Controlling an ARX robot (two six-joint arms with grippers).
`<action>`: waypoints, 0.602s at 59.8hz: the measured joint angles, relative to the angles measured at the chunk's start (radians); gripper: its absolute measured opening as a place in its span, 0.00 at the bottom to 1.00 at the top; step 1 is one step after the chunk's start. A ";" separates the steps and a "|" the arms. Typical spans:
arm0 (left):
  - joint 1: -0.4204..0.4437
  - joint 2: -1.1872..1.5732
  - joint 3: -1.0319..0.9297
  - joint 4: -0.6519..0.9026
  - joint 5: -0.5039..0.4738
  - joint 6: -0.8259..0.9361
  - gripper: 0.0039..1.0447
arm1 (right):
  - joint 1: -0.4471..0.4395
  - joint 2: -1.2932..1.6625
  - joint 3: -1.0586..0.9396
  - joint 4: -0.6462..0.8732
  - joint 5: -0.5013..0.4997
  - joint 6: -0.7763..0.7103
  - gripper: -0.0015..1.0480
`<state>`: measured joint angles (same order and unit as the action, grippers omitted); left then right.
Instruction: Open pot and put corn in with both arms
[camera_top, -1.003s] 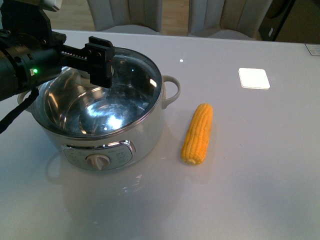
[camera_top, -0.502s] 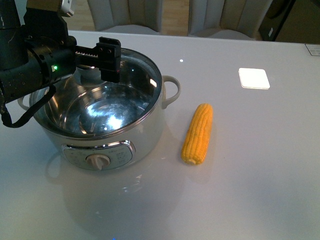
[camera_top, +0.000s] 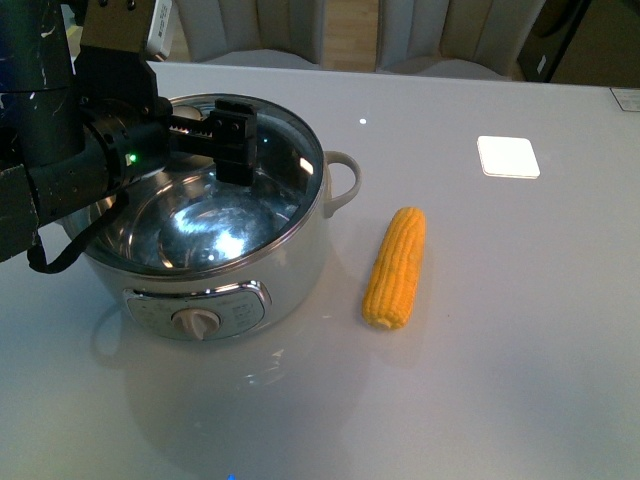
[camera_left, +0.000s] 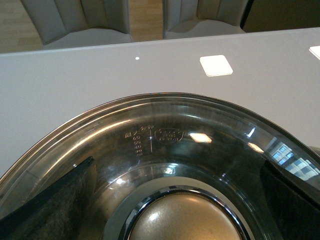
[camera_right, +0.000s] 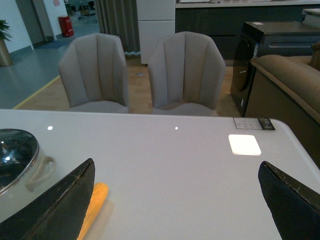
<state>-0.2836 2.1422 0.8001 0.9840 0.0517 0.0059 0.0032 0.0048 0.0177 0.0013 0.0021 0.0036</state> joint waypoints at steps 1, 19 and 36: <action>0.000 0.000 0.000 0.000 0.000 0.000 0.94 | 0.000 0.000 0.000 0.000 0.000 0.000 0.92; -0.005 0.005 0.000 0.003 -0.014 -0.019 0.61 | 0.000 0.000 0.000 0.000 0.000 0.000 0.92; -0.010 0.005 0.000 0.005 -0.031 -0.029 0.40 | 0.000 0.000 0.000 0.000 0.000 0.000 0.92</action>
<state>-0.2932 2.1475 0.8005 0.9890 0.0204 -0.0235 0.0032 0.0048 0.0177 0.0013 0.0021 0.0036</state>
